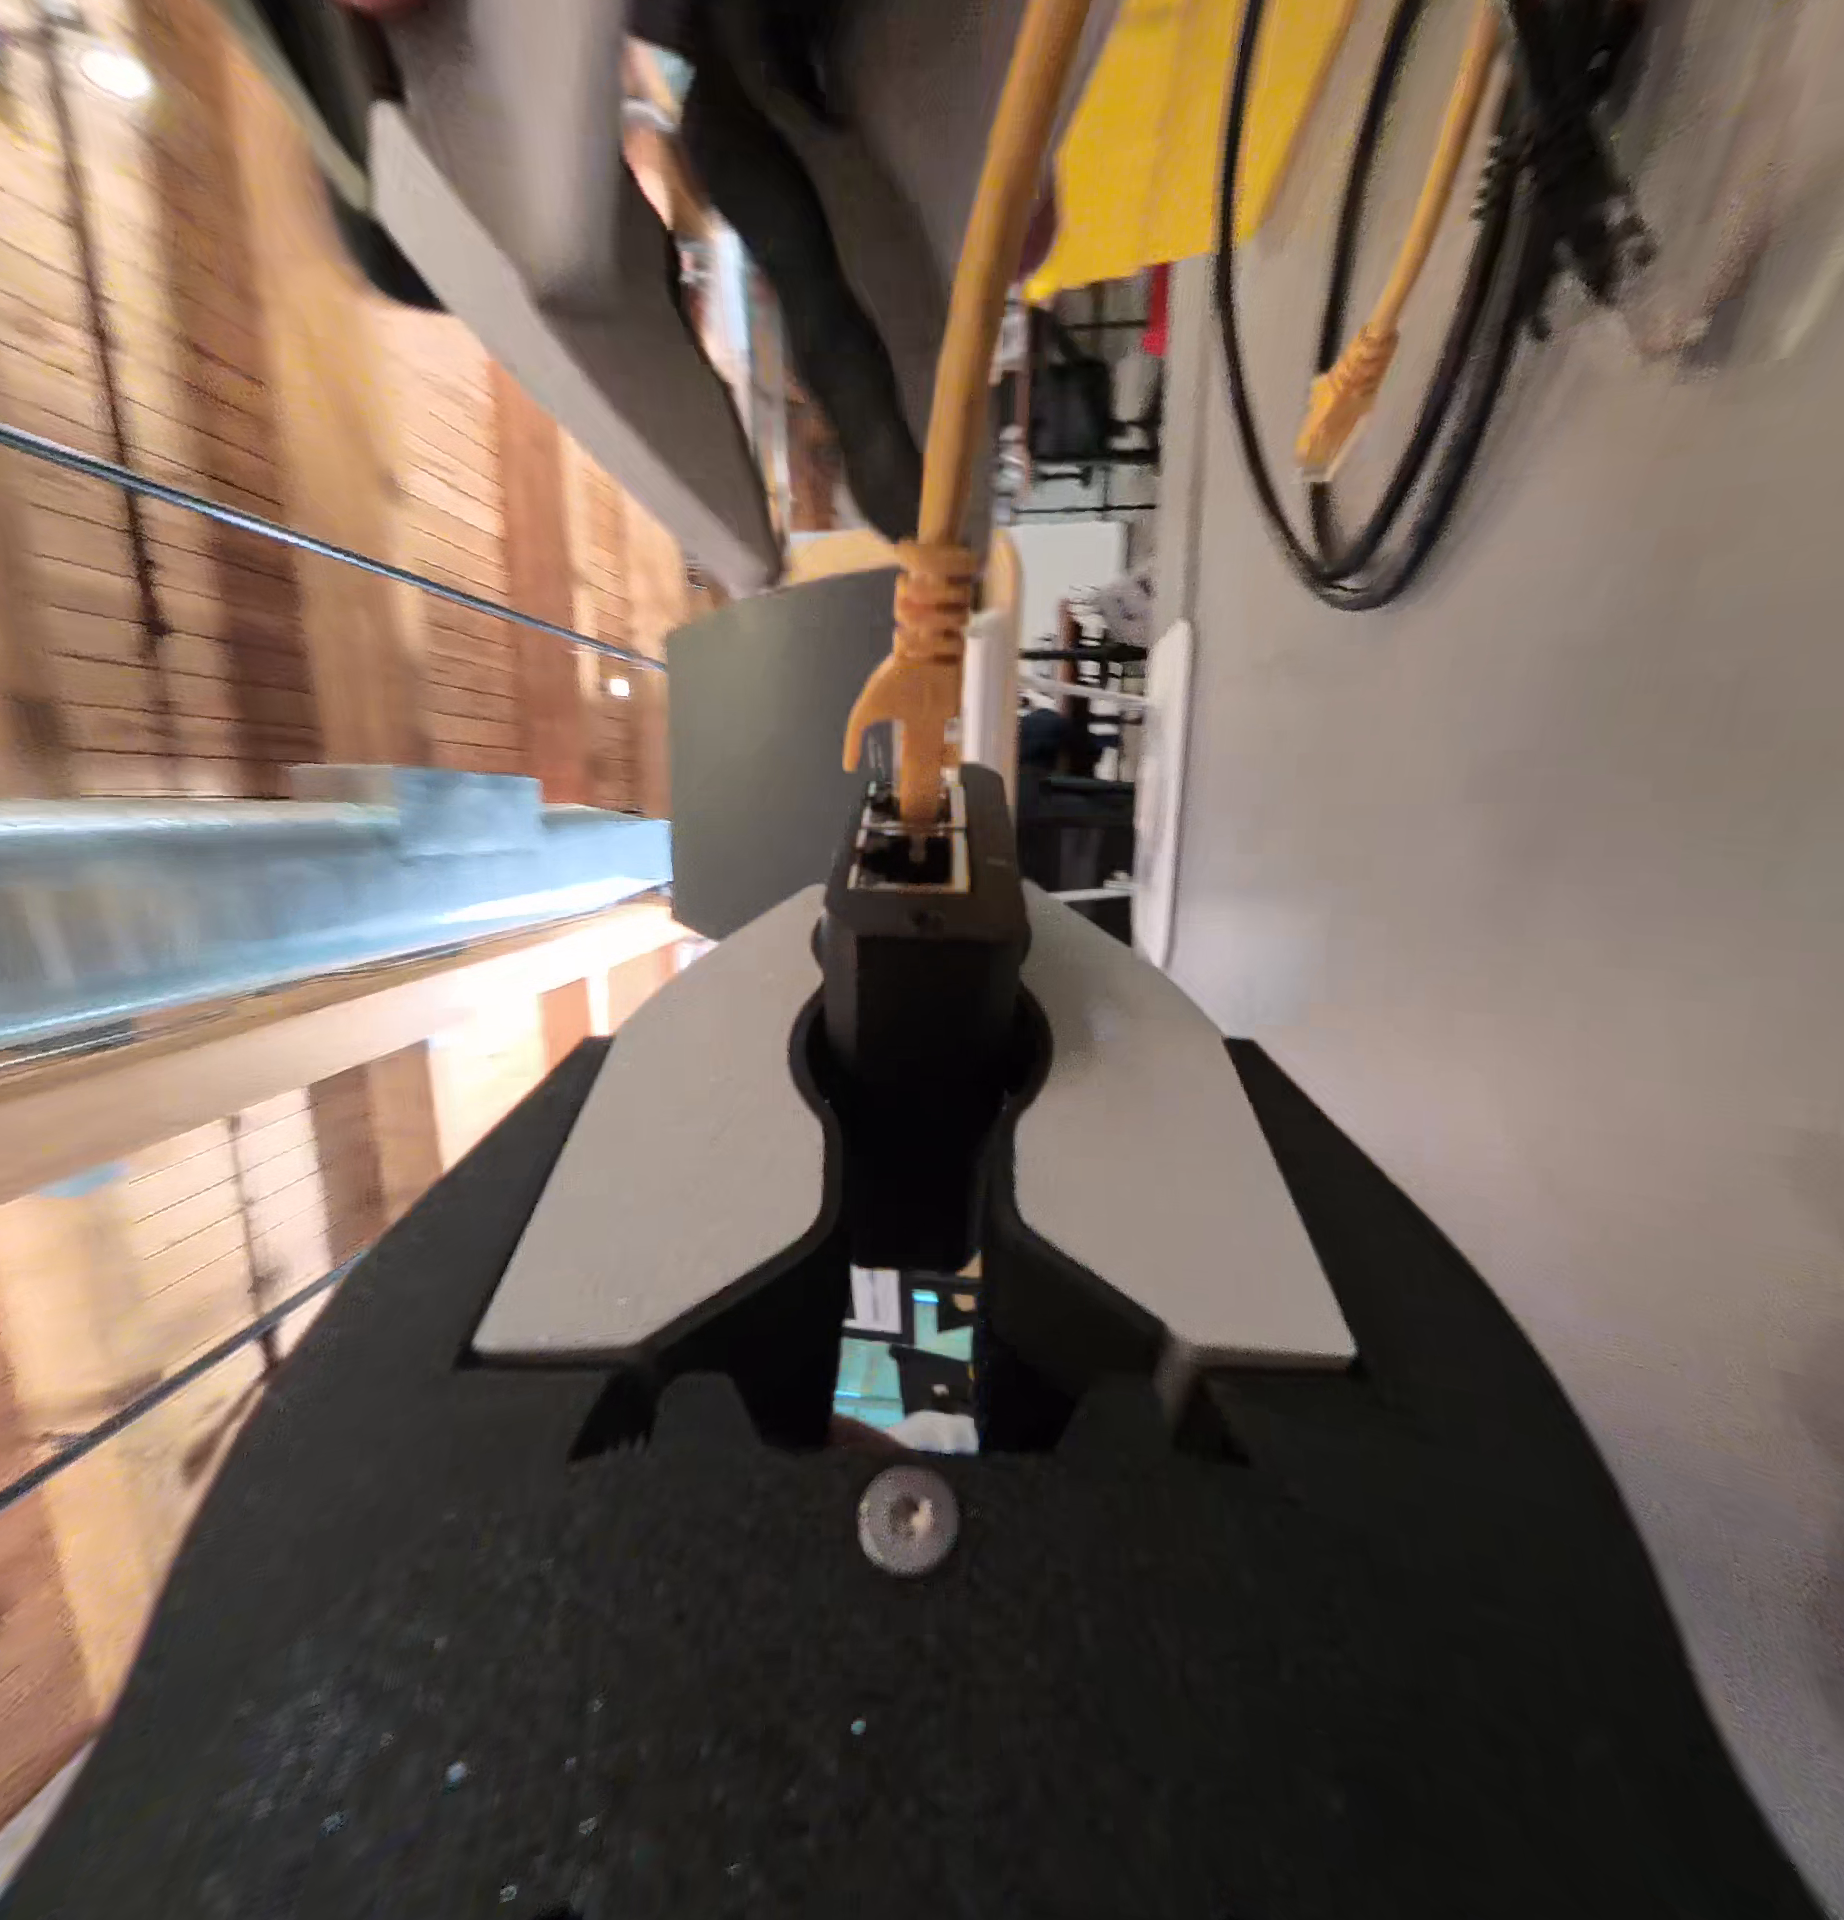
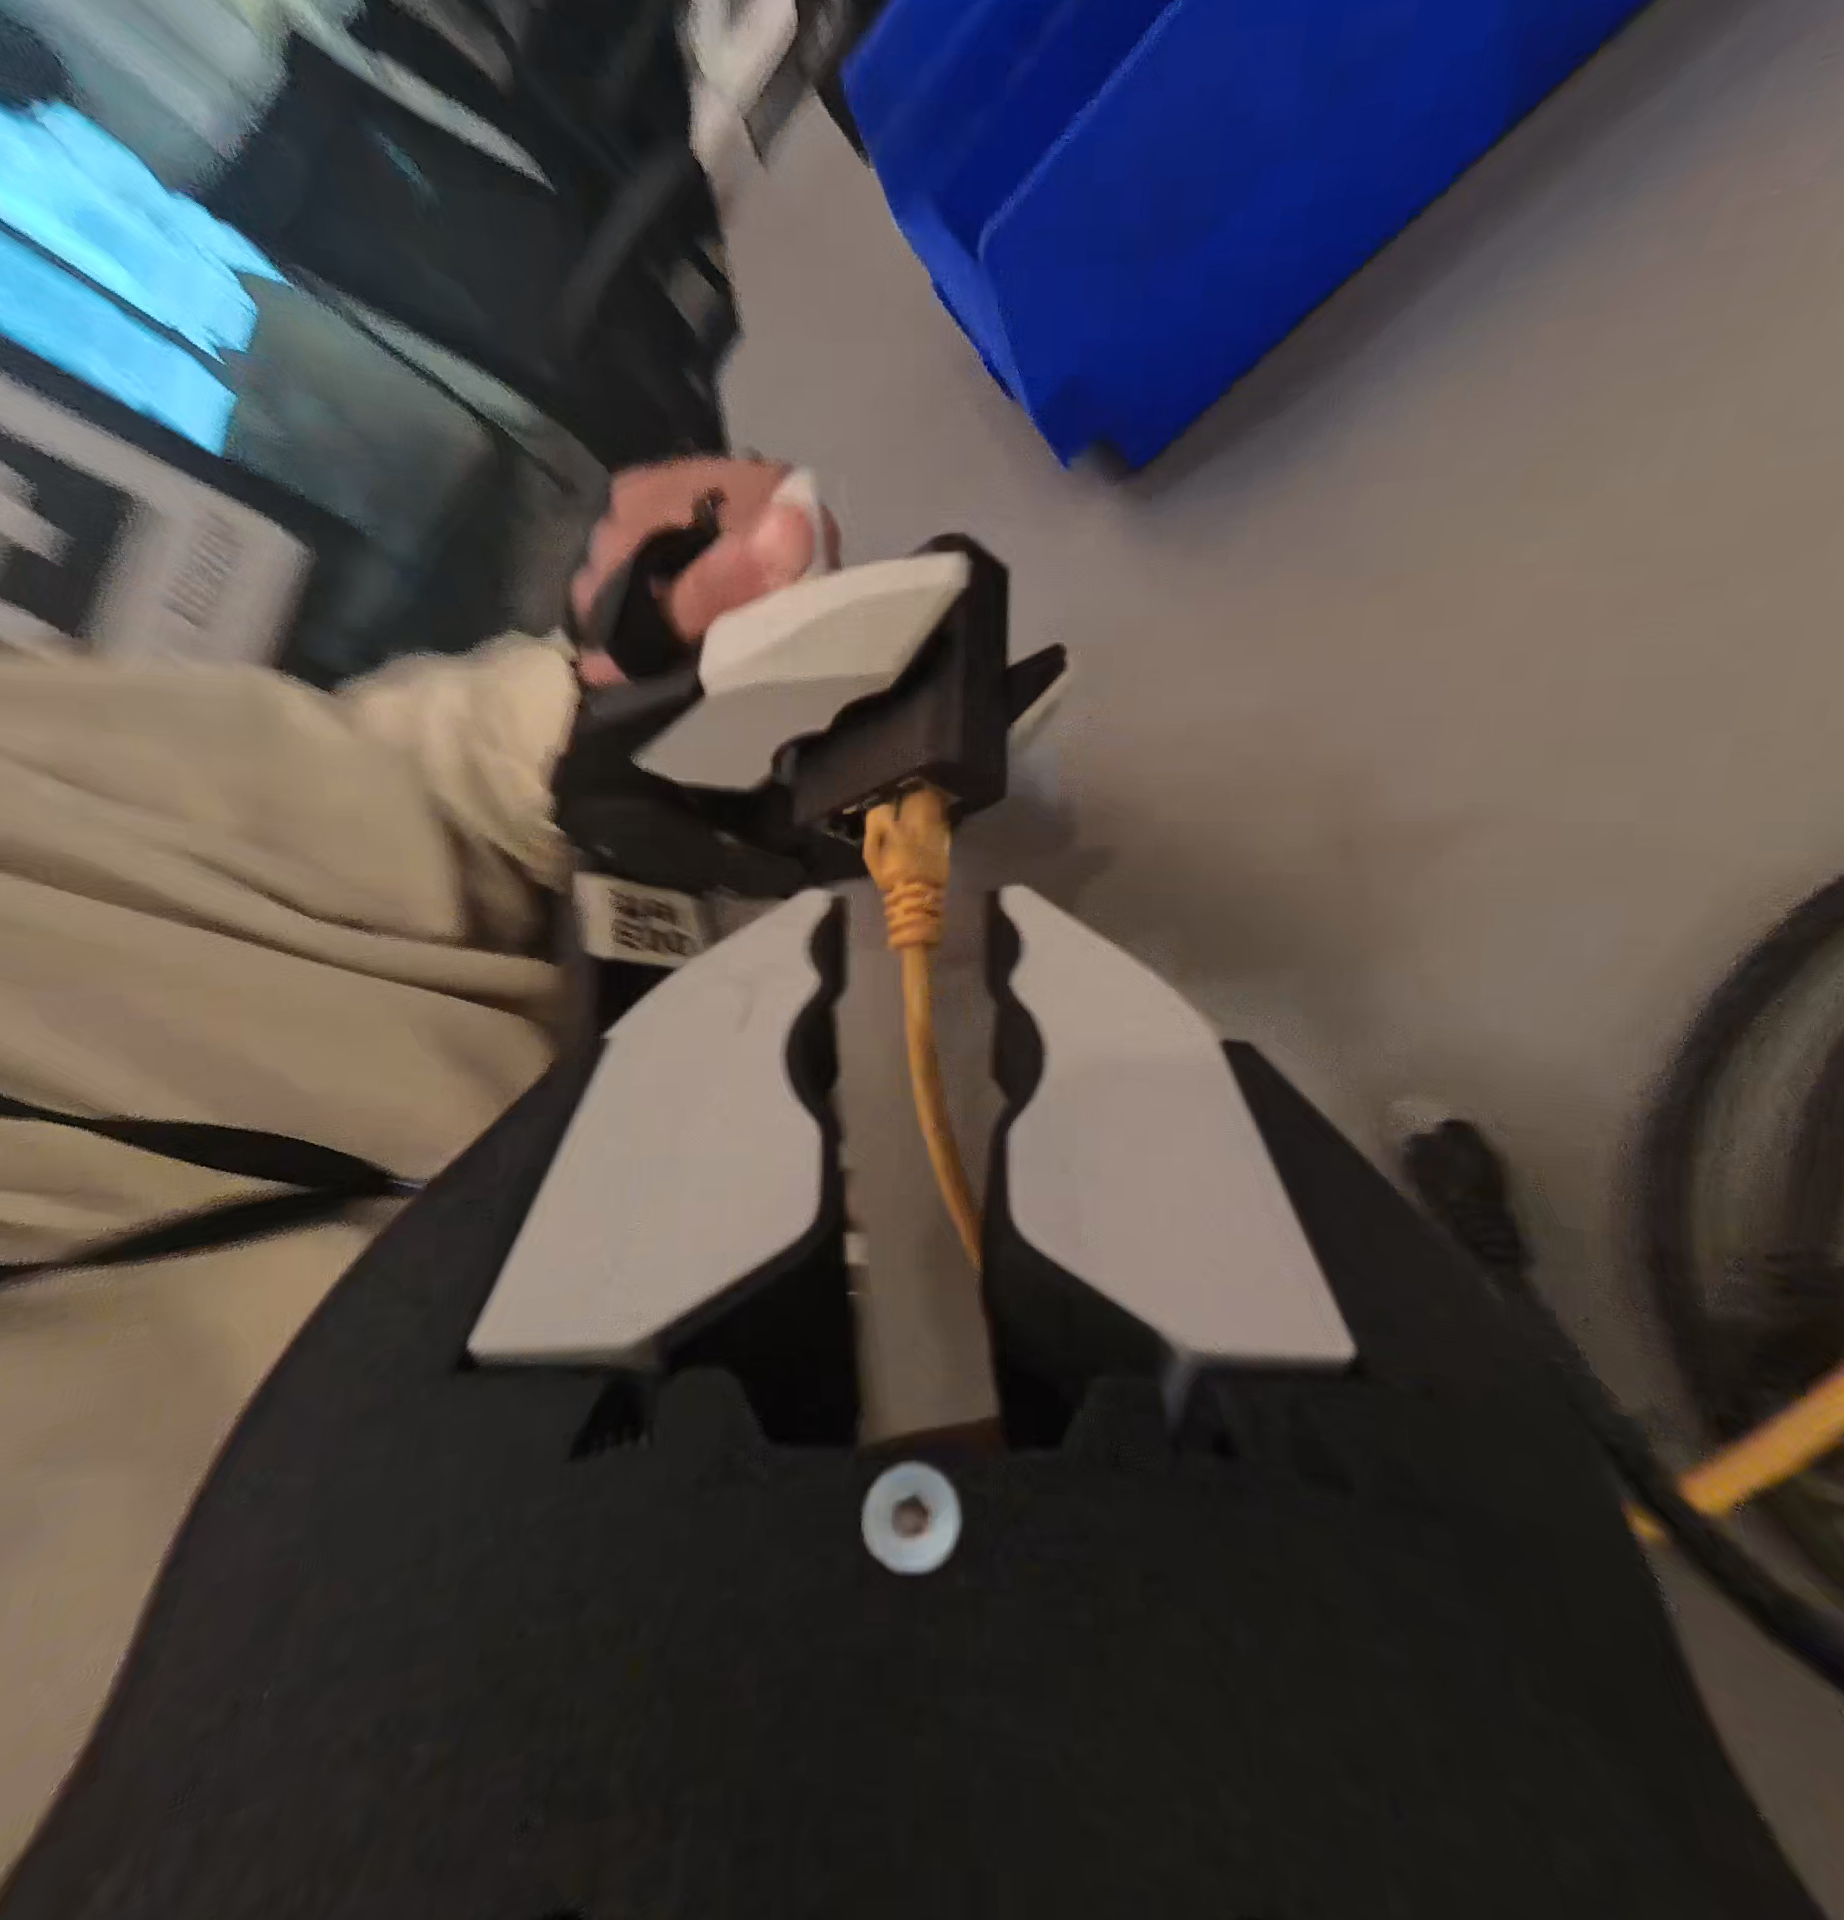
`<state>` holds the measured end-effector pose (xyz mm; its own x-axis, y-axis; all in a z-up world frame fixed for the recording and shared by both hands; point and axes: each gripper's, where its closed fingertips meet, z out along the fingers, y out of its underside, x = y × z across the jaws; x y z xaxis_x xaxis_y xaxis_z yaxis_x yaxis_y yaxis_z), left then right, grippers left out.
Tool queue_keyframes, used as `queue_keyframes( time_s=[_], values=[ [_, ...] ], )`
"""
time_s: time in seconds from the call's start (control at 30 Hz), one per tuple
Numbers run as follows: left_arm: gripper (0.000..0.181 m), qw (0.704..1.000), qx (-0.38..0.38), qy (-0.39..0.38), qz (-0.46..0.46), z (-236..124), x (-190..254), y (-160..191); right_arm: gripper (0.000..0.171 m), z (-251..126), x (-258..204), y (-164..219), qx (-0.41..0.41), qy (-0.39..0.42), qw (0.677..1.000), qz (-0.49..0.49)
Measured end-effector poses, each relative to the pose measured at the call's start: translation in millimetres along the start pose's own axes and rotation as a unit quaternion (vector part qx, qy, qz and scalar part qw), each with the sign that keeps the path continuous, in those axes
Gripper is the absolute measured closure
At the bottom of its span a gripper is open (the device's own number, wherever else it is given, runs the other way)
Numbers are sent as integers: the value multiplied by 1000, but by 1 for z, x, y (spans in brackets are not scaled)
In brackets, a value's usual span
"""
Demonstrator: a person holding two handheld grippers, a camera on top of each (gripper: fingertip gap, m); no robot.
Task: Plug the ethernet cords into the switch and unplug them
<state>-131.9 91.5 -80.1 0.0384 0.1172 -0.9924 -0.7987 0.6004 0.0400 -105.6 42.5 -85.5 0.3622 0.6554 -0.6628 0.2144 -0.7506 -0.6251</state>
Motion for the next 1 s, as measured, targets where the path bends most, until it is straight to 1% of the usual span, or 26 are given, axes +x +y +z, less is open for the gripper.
queue_keyframes(
  time_s=[0.03, 0.07, 0.13, 0.17, 0.23, 0.3, 0.37, 0.4, 0.47, 0.67, 0.8, 0.9, 1.0],
  values=[
    [156, 1000, 6, -13, -3, -1, -5, -1, 135, -3, -5, -6, 11, -45, 997, 57],
    [156, 1000, 8, -14, -10, -1, -8, -2, 128, -4, -9, -7, 4, -83, 991, 102],
    [156, 1000, 0, -19, -9, 0, -11, -3, 120, 4, -9, 3, -38, -101, 982, 152],
    [156, 1000, 1, -18, -2, 0, -10, -4, 119, 9, -11, 6, -50, -113, 978, 167],
    [156, 1000, 8, -18, 5, -2, -8, -8, 125, 15, -15, 5, -60, -137, 969, 196],
    [156, 1000, 2, -20, 4, -3, -9, -8, 140, 16, -14, -1, -52, -142, 968, 199],
    [156, 1000, -8, -15, -7, -2, -10, -5, 149, 17, -12, -4, -42, -146, 967, 203],
    [156, 1000, -6, -14, -8, -2, -9, -4, 148, 18, -12, -2, -48, -150, 966, 207],
    [156, 1000, -10, -7, 0, -2, -5, -2, 156, 20, -9, -4, -38, -147, 967, 207],
    [156, 1000, -13, -5, 0, -1, -3, 0, 157, 21, -6, -6, -28, -148, 966, 210],
    [156, 1000, -23, -16, 8, -1, -6, 2, 159, 22, -5, -6, -16, -123, 979, 159],
    [155, 999, -22, -32, 20, -3, -9, 1, 160, 22, -7, -3, -28, -108, 986, 126],
    [156, 999, -27, -21, 11, 0, -6, 0, 159, 21, -3, -3, -22, -110, 983, 146]
  ],
)
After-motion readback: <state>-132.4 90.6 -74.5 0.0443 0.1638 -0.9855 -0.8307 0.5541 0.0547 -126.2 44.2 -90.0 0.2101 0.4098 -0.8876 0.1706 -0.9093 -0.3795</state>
